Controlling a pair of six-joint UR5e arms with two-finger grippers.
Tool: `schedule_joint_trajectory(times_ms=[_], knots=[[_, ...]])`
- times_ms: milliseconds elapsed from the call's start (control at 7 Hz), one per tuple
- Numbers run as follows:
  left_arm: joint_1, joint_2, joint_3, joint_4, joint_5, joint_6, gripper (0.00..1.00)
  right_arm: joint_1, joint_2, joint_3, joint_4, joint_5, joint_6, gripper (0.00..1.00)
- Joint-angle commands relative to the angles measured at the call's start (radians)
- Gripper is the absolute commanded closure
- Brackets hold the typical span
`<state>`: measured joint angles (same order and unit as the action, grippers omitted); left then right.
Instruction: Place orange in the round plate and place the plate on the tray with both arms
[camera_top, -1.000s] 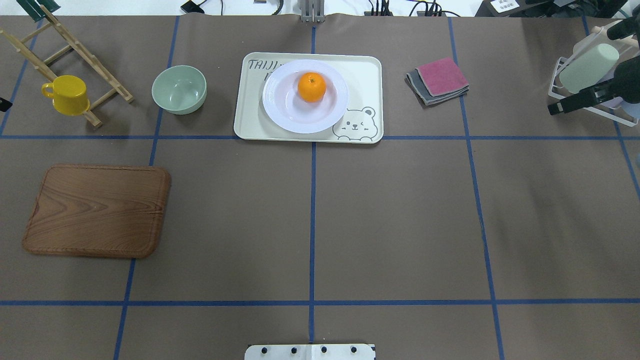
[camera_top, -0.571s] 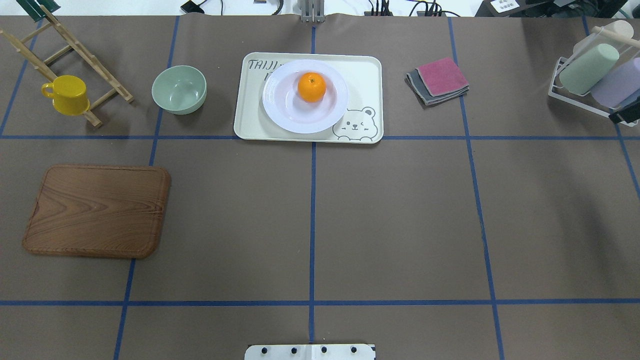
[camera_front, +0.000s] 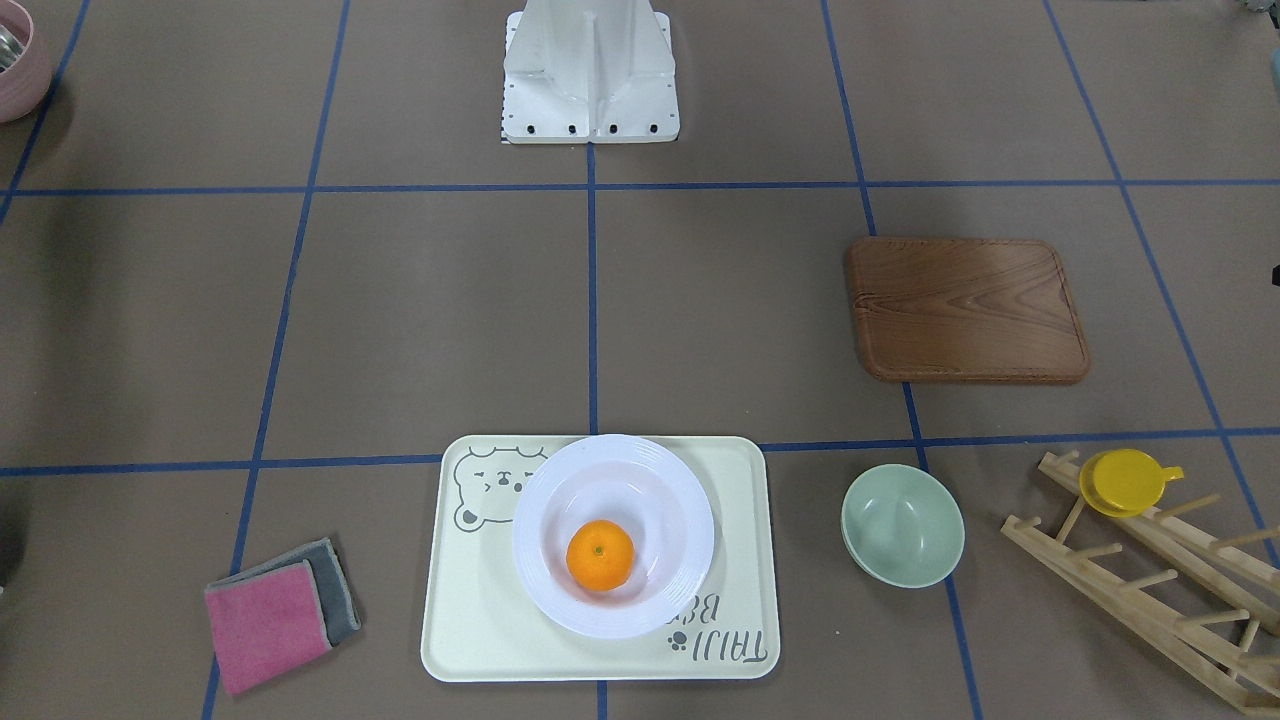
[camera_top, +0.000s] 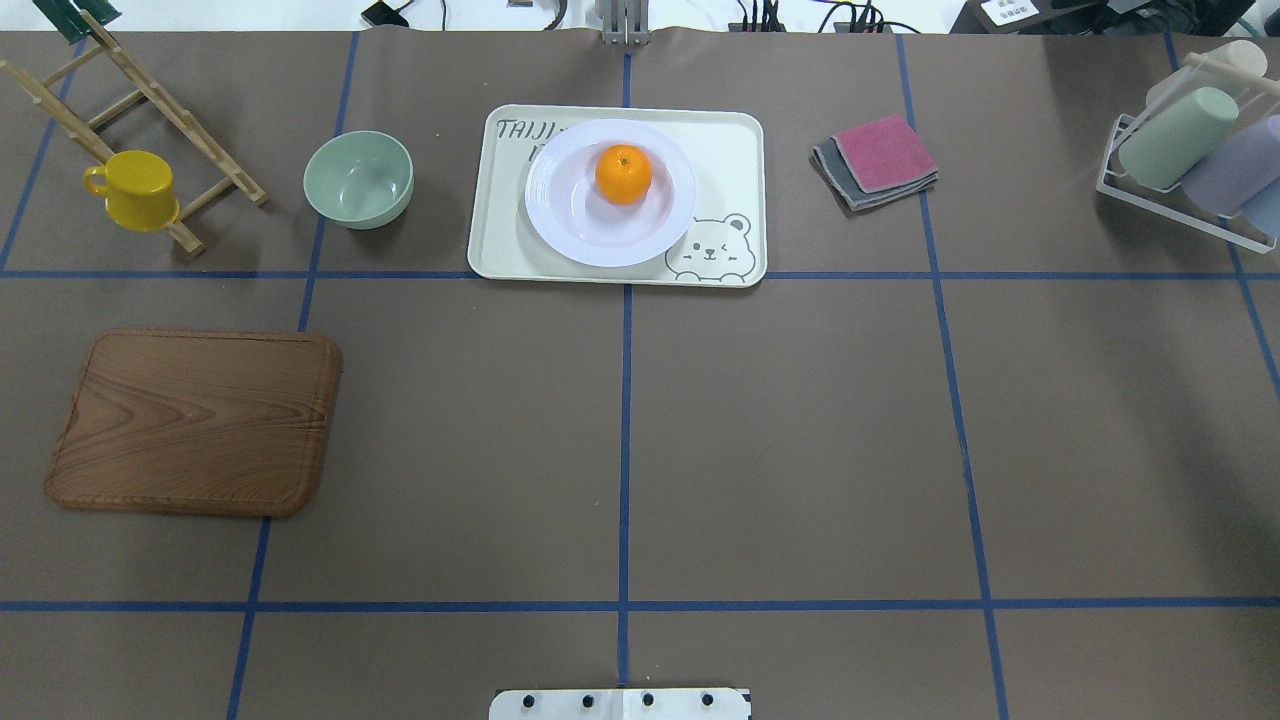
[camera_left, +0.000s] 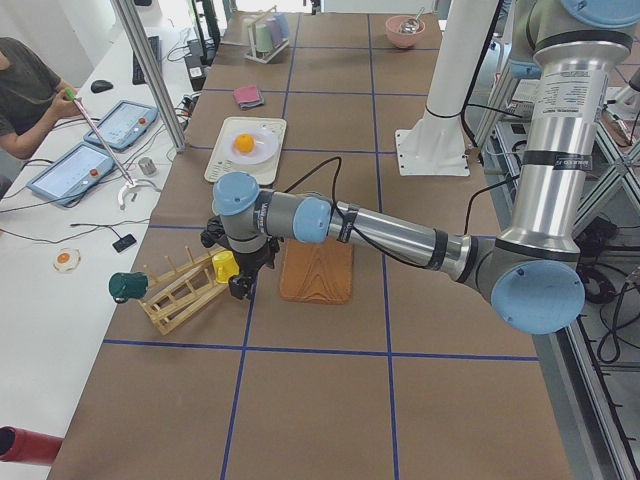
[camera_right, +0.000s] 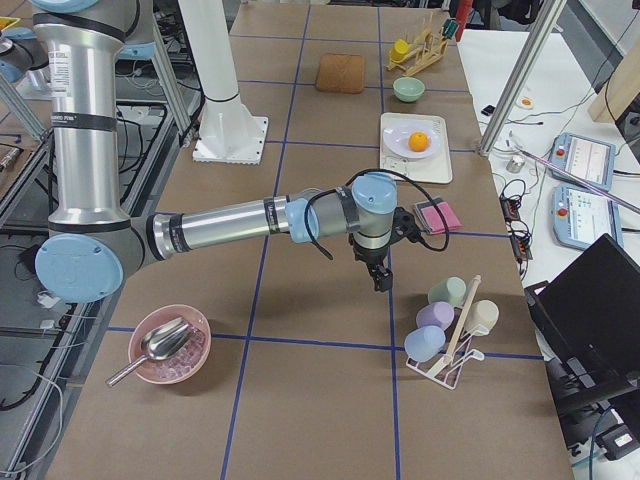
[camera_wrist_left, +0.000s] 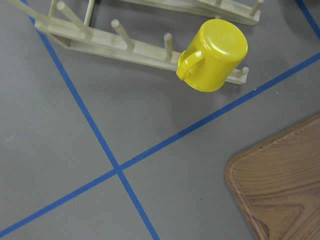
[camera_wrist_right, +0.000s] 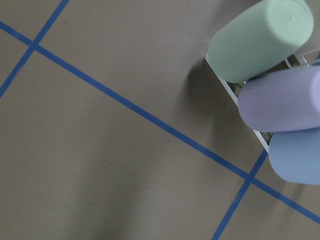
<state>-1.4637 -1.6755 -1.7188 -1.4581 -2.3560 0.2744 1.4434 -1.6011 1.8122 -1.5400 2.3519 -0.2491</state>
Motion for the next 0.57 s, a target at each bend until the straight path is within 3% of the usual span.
schedule_joint_trajectory(times_ms=[0, 429], knots=[[0.000, 0.011, 0.007, -0.016, -0.014, -0.063, 0.00, 0.006, -0.014, -0.002, -0.002, 0.009, 0.008, 0.00], [0.000, 0.016, 0.001, -0.016, -0.014, -0.072, 0.00, 0.005, -0.003, 0.002, 0.000, 0.033, 0.089, 0.00]])
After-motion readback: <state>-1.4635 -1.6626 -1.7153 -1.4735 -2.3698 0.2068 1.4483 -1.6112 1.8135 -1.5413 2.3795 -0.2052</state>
